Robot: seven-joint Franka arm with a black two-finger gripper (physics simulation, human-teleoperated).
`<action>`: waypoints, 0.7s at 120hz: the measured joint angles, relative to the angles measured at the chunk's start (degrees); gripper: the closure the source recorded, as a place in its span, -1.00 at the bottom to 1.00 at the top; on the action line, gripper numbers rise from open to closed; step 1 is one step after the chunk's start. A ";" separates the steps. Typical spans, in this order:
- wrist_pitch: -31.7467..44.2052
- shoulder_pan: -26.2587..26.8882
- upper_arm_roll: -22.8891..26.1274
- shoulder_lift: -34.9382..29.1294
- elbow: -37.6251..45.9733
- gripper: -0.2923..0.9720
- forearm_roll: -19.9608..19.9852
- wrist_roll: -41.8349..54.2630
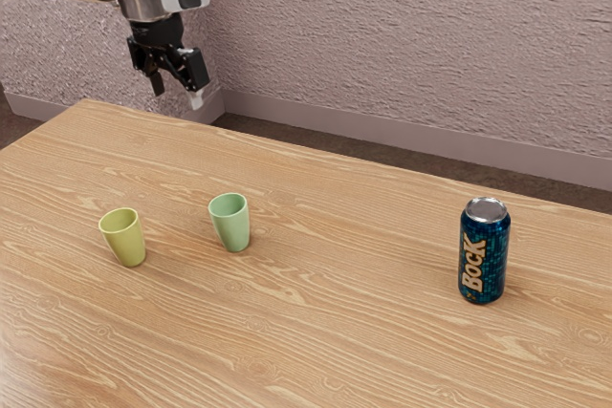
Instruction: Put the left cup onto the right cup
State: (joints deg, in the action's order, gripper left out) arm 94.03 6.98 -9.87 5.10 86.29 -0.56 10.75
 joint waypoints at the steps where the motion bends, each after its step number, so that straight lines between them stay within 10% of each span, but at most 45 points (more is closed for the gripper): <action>1: 0.11 -0.01 0.00 -0.11 0.16 -0.54 -0.02 0.02; 84: 23.12 -13.39 0.98 1.68 26.65 -0.54 4.47 -2.88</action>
State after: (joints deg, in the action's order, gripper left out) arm 117.15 -6.41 -8.89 6.78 112.94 3.91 7.88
